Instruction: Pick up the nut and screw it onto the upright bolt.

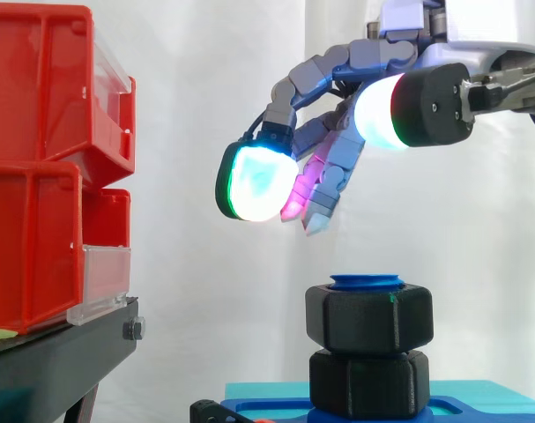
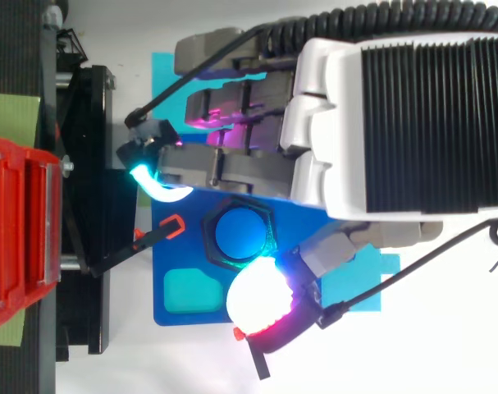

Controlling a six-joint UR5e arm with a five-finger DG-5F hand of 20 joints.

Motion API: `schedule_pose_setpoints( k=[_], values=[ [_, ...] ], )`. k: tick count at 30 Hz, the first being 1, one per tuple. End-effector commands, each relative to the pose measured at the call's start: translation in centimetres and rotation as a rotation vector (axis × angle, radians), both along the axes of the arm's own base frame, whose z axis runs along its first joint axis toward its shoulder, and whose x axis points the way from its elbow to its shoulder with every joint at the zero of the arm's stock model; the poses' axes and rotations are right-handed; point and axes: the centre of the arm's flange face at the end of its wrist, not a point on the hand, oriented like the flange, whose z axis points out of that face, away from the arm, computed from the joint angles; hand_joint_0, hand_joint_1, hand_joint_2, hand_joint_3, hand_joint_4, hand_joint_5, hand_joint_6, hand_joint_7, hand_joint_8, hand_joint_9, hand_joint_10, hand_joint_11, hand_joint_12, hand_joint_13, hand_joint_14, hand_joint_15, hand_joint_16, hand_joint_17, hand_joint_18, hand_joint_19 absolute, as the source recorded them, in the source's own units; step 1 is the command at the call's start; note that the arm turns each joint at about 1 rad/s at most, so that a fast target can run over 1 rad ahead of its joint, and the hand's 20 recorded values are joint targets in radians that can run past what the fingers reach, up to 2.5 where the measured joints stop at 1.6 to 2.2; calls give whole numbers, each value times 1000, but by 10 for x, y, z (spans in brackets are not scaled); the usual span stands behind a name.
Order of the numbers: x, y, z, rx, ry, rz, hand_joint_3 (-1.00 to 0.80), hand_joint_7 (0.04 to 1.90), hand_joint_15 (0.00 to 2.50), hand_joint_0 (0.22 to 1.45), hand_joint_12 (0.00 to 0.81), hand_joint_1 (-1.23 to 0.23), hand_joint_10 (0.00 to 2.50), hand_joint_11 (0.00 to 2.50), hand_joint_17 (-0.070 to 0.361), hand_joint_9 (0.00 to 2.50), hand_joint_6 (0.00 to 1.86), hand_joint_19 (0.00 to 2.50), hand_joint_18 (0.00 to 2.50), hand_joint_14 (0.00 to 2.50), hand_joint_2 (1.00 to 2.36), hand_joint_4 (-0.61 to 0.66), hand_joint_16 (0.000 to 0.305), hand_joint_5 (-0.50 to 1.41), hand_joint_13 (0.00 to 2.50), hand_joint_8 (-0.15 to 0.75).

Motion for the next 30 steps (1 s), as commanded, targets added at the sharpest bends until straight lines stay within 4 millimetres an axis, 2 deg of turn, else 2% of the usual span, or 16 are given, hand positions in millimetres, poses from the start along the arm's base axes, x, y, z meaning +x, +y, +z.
schedule_pose_setpoints(
  k=[1,8,18,27,28,29,30],
  values=[
    [0,7,-5,0,3,3,-500,631,0,495,182,-329,0,0,42,982,501,0,469,0,1000,221,18,-102,807,216],
    [0,20,-11,1,4,-9,-500,599,0,502,166,-336,0,0,35,1012,501,0,458,0,1000,265,15,-66,811,232],
    [1,29,-18,-1,26,-3,-500,864,0,507,163,-349,0,0,24,977,503,0,480,0,1000,273,11,-43,845,237],
    [-1,29,-20,-2,33,-3,-500,725,0,504,165,-356,0,0,26,971,502,0,479,0,1000,249,12,-67,848,227],
    [-1,29,-24,-2,36,-1,-500,696,0,504,165,-357,0,0,26,972,502,0,479,0,1000,247,12,-72,849,225],
    [-5,29,-36,-3,58,0,-500,680,0,503,167,-357,0,0,27,970,502,0,479,0,1000,242,12,-74,849,225],
    [-5,29,-36,-3,58,0,-500,666,0,503,168,-357,0,0,27,967,502,0,476,0,1000,242,12,-76,845,222]
  ],
)
